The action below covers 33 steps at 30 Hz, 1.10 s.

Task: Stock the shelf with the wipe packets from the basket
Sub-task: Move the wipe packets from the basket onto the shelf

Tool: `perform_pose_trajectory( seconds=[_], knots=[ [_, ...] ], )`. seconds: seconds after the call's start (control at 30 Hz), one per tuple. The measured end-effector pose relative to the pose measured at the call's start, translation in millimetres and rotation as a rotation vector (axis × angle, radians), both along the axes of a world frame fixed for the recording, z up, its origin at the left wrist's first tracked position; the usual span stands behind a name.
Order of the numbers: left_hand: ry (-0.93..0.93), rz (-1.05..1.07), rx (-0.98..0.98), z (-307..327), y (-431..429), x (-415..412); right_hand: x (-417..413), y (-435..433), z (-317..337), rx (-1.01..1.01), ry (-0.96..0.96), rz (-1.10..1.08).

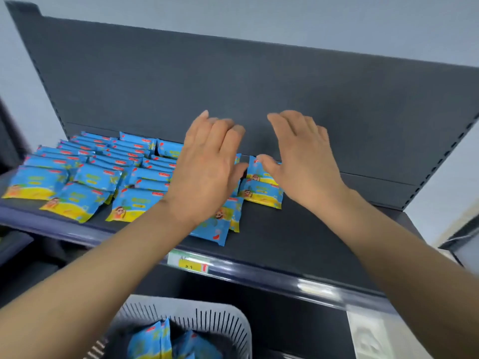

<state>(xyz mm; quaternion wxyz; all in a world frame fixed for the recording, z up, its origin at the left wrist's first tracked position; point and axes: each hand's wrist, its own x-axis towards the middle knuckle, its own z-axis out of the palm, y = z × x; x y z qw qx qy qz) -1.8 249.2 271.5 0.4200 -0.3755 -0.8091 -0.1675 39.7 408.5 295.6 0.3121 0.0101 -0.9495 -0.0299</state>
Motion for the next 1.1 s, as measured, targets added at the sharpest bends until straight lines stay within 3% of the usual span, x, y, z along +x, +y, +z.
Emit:
perform_pose_trajectory(
  seconds=[0.23,0.37,0.6,0.83,1.1],
  knots=[
    [0.003,-0.038,-0.026,-5,-66,61,66,-64,-5,-0.062,0.097,0.036],
    [-0.098,-0.015,-0.092,-42,-102,88,92,-88,-39,-0.144,0.029,0.037],
    [-0.468,-0.095,-0.345,-143,-156,110,104,-129,-137,-0.204,-0.349,0.088],
    [-0.915,0.004,-0.520,-240,-193,97,101,-152,-247,-0.225,-0.879,0.140],
    [-1.141,0.103,-0.644,-313,-213,80,86,-154,-339,-0.411,-1.199,-0.001]
  ],
)
